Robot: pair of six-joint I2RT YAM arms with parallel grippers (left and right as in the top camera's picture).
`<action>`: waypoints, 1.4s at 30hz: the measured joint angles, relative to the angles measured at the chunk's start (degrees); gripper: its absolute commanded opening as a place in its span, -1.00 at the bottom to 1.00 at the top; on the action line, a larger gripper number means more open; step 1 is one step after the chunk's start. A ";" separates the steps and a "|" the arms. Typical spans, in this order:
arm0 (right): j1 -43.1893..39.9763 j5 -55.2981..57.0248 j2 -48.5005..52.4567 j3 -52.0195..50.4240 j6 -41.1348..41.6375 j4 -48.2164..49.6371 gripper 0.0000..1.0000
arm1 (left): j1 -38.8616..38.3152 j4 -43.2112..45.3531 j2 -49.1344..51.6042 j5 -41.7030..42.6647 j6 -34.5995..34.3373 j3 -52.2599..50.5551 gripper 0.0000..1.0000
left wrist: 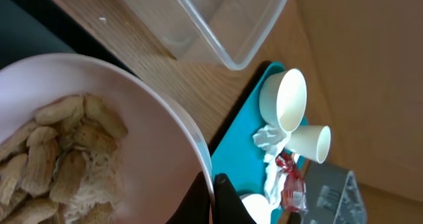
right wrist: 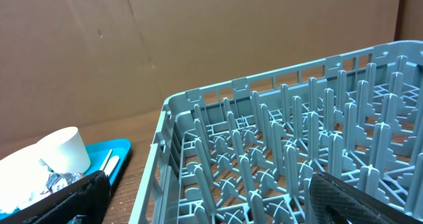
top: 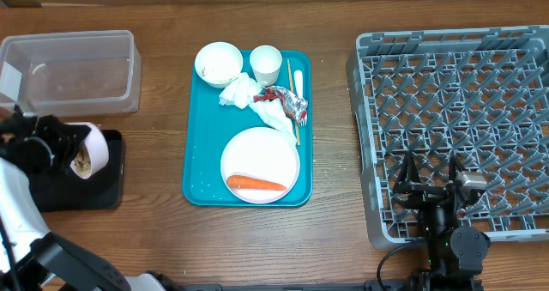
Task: Sort waste into correct bins and load items into the dishwasher rack
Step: 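Carry the pink bowl left over the black tray, then tilt the pink bowl to dump shells and rice onto the black tray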
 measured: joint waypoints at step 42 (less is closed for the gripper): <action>0.00 -0.02 0.00 0.00 0.00 0.04 1.00 | 15.02 11.06 11.39 30.12 3.37 -6.43 -0.92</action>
